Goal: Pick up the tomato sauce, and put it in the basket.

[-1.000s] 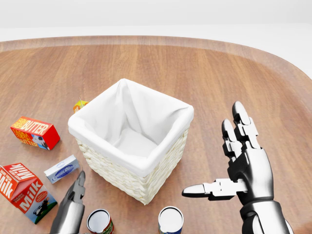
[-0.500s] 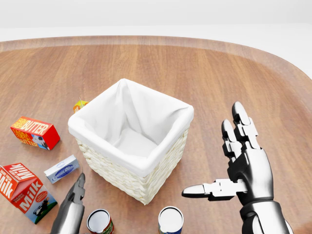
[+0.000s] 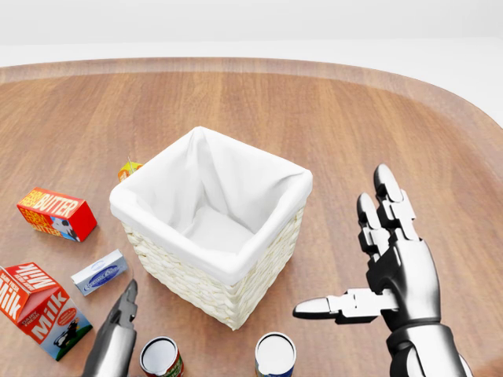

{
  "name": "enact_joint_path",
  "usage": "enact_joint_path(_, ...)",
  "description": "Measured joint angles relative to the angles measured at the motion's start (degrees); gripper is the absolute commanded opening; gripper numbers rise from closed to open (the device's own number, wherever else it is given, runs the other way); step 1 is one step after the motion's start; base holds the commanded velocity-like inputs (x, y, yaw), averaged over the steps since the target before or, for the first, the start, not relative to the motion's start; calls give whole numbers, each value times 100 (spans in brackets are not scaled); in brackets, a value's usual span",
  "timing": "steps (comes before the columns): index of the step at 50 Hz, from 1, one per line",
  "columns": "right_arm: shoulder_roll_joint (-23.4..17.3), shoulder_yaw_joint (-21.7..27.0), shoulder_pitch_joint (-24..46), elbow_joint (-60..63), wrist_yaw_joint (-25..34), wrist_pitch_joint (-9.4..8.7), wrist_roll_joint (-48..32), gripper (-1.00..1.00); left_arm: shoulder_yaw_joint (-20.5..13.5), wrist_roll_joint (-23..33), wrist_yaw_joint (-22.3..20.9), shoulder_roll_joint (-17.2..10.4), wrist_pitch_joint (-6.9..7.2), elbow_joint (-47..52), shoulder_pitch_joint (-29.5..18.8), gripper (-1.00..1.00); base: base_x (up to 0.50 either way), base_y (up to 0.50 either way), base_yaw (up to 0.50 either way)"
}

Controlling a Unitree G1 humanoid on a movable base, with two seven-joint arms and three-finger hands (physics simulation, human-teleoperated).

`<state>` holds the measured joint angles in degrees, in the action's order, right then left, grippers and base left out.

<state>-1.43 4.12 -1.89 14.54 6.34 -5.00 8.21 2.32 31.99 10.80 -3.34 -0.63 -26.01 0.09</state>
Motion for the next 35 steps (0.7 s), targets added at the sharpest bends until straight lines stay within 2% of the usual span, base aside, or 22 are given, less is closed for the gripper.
enact_joint_path(5,1,-3,-5,-10,3,0,-3,100,-7,-11,46,-9,-66,-165,-73,98,0,0,0)
enact_joint_path(13,2,-5,-7,-6,4,0,-4,100,-11,-18,49,-11,-58,-239,-133,97,0,0,0)
enact_joint_path(24,3,-6,-9,10,2,0,-4,100,-18,-45,162,-29,-232,-649,-301,97,0,0,0)
enact_joint_path(35,2,-5,-10,18,4,0,-4,100,-16,-61,215,-35,-310,-900,-412,97,0,0,0)
